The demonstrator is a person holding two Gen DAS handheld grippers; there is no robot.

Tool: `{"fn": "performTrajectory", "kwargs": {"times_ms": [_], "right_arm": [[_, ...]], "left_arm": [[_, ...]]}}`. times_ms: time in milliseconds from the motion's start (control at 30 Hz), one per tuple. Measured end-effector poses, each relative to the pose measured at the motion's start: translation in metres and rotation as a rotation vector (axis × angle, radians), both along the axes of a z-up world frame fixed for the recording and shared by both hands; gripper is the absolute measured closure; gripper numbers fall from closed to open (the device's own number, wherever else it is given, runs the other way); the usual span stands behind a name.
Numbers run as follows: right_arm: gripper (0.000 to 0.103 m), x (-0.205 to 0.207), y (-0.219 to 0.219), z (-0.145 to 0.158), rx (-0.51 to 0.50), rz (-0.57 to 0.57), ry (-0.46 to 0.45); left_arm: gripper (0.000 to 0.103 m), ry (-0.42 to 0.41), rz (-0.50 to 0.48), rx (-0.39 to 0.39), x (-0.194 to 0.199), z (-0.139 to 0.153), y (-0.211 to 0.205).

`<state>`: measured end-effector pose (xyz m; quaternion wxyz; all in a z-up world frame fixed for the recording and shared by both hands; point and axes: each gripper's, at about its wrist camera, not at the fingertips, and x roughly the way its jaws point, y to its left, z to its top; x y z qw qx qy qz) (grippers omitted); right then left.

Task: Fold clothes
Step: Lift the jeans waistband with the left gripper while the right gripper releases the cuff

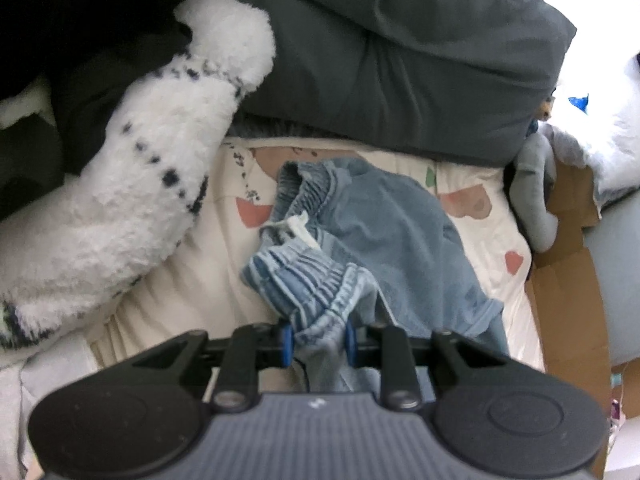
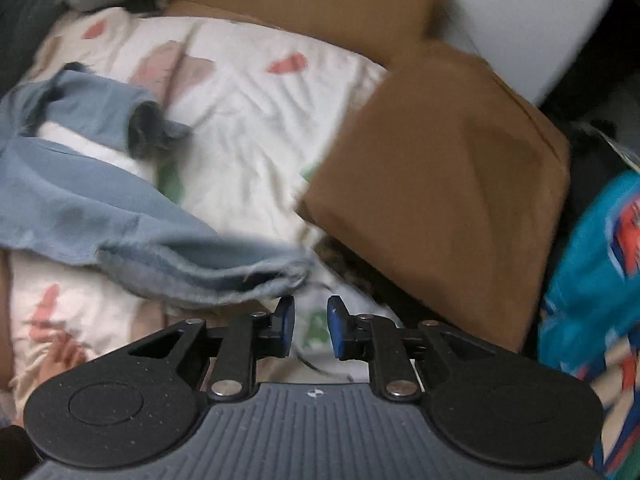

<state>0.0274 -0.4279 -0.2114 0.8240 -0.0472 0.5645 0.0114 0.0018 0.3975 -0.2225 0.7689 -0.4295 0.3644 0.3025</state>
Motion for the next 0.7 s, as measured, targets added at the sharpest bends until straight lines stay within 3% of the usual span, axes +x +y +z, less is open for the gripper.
{"fn": "performTrajectory", "kwargs": {"times_ms": [267,567,700], "right_arm": [[0.079,-0.010,-0.022,0.008,0.080,-0.092,-0.060],[0.076,0.047,0.039,0.015,0.172,0.029,-0.139],[0.076,0.081,0.074,0.004,0.181,0.109,-0.117]], "left_arm": [[0.077,0.049,-0.037,-0.007,-0.017,-0.020,-0.004],[0.076,0.128,-0.095,-0.003,-0.021,-0.046,-0.002],[0.076,0.148,-0.099,-0.012,-0.025,-0.059,0.001]]}}
